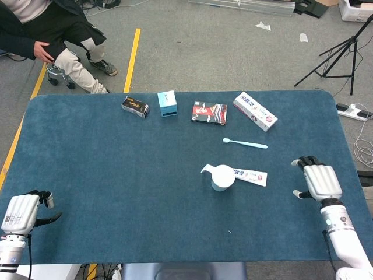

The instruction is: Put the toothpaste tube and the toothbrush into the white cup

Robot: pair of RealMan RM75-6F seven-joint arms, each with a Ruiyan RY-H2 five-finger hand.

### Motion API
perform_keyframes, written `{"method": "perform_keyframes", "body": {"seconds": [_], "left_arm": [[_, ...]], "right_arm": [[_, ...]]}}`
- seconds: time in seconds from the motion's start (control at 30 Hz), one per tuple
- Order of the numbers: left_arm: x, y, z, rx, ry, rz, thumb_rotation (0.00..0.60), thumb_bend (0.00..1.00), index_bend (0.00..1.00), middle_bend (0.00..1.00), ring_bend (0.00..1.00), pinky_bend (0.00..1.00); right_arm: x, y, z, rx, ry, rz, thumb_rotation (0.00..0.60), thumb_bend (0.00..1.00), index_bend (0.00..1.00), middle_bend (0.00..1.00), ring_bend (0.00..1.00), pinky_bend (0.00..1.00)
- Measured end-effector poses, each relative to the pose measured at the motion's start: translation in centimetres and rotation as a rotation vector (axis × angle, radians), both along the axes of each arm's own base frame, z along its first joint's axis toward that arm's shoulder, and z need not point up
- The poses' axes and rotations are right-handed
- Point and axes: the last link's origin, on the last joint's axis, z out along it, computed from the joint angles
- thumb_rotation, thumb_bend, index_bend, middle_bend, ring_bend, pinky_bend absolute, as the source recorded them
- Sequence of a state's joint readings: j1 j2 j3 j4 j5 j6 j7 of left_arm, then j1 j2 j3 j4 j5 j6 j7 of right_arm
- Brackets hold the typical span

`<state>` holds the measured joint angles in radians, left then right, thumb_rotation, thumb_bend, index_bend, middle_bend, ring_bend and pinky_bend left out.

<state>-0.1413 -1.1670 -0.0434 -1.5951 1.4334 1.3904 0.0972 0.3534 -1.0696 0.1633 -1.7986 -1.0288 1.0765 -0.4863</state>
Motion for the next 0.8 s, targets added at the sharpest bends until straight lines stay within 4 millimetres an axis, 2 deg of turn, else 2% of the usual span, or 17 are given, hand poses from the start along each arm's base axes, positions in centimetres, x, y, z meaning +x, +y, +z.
{"method": "perform_keyframes", "body": {"seconds": [0.1, 0.17, 0.23, 0.37, 0.47, 0.63, 0.8], "left_arm": [[0.2, 0.0, 0.3, 0.012, -0.003, -0.005, 0.6, 0.04, 0.65, 0.62, 0.53, 0.63], [0.3, 0.0, 0.6, 0.024, -0.005, -0.008, 0.6, 0.04, 0.65, 0.62, 0.53, 0.63], [0.3, 0.0, 0.9, 0.03, -0.006, -0.008, 0.6, 0.04, 0.65, 0.62, 0.53, 0.63], [0.4, 0.0, 1.0, 0.034, -0.007, -0.007, 0.6, 0.04, 0.65, 0.62, 0.53, 0.63], [0.5, -0.1, 1.1, 0.035, -0.008, -0.009, 0.6, 0.04, 0.65, 0.62, 0.53, 0.63], [0.5, -0.2, 1.1, 0.034, -0.005, -0.006, 0.6, 0.04, 0.65, 0.62, 0.53, 0.63], [0.6, -0.2, 1.2, 0.036, -0.005, -0.006, 0.6, 0.04, 0.65, 0.62, 0.53, 0.63]], "right_arm": [[0.7, -1.6, -1.2, 0.048, 0.034, 0.009, 0.6, 0.03, 0.32, 0.26, 0.19, 0.59], [1.2, -2.6, -2.1, 0.073, 0.05, 0.013, 0.6, 0.03, 0.32, 0.33, 0.28, 0.69], [1.6, -3.3, -2.8, 0.088, 0.064, 0.02, 0.6, 0.03, 0.32, 0.46, 0.42, 0.79], [2.7, -4.7, -4.2, 0.105, 0.084, 0.043, 0.6, 0.03, 0.32, 0.68, 0.63, 0.92], [3.3, -5.4, -4.8, 0.105, 0.096, 0.062, 0.6, 0.03, 0.32, 0.8, 0.74, 0.99], [3.6, -6.1, -5.3, 0.107, 0.106, 0.066, 0.6, 0.02, 0.32, 0.97, 0.89, 1.0], [3.9, -6.7, -6.1, 0.131, 0.093, 0.045, 0.6, 0.0, 0.3, 1.0, 0.94, 1.0]]}}
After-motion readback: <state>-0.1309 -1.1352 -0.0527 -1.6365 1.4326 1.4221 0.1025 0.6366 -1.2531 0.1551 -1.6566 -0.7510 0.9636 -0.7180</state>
